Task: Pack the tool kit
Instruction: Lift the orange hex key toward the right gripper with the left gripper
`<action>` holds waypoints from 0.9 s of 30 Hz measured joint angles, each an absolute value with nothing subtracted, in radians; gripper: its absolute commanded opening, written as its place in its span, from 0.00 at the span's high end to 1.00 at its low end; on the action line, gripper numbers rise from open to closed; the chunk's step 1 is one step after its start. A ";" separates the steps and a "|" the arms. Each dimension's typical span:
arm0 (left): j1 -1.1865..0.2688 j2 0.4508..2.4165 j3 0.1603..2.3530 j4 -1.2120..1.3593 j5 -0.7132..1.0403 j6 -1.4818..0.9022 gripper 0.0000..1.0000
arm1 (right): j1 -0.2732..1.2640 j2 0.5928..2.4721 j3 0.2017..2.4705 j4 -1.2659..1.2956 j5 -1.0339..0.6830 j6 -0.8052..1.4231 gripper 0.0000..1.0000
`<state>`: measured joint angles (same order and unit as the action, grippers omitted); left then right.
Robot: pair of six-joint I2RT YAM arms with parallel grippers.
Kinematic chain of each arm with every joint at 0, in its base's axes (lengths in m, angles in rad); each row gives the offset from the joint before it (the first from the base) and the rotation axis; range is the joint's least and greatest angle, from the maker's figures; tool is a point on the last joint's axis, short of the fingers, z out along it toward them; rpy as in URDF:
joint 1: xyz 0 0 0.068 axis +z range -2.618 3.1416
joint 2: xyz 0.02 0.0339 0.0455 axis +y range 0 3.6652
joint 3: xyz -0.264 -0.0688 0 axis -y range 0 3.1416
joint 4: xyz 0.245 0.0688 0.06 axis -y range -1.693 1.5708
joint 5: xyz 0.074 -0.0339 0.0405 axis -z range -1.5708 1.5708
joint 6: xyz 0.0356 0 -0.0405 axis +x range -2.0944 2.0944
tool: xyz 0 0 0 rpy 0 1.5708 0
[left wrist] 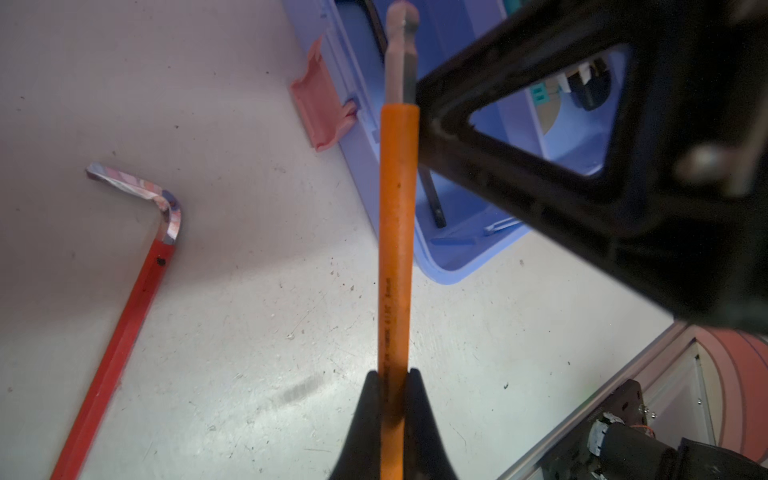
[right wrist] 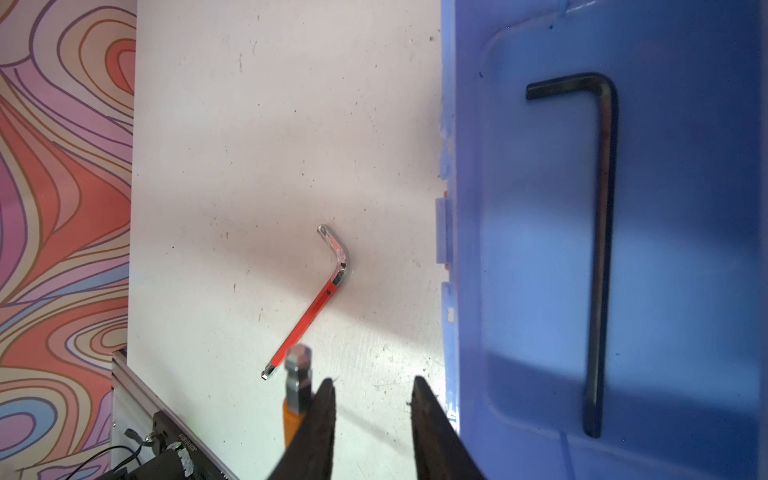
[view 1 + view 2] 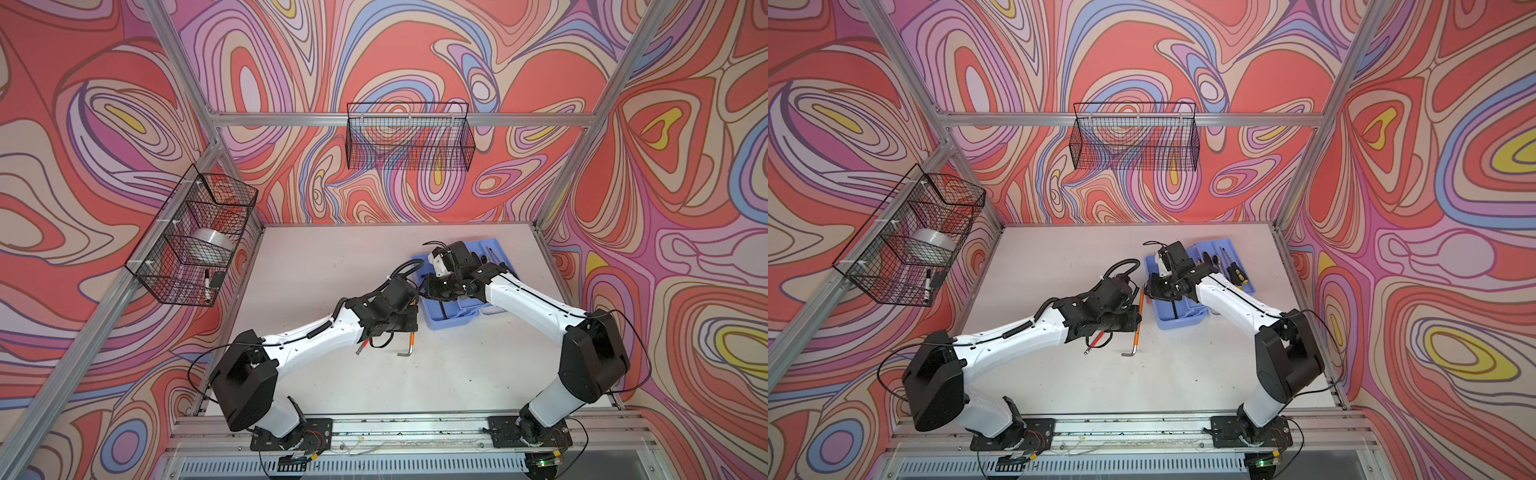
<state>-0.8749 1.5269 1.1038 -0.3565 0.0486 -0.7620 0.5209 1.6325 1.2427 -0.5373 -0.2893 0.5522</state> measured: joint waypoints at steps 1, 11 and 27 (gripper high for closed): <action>-0.875 1.531 1.110 -0.352 0.053 -0.761 1.00 | 0.522 1.630 1.236 -0.530 -0.293 0.558 0.68; -0.864 1.566 1.126 -0.333 0.084 -0.764 1.00 | 0.522 1.600 1.216 -0.508 -0.302 0.582 0.67; -0.797 1.545 1.090 -0.311 0.110 -0.771 1.00 | 0.524 1.593 1.216 -0.508 -0.292 0.577 0.64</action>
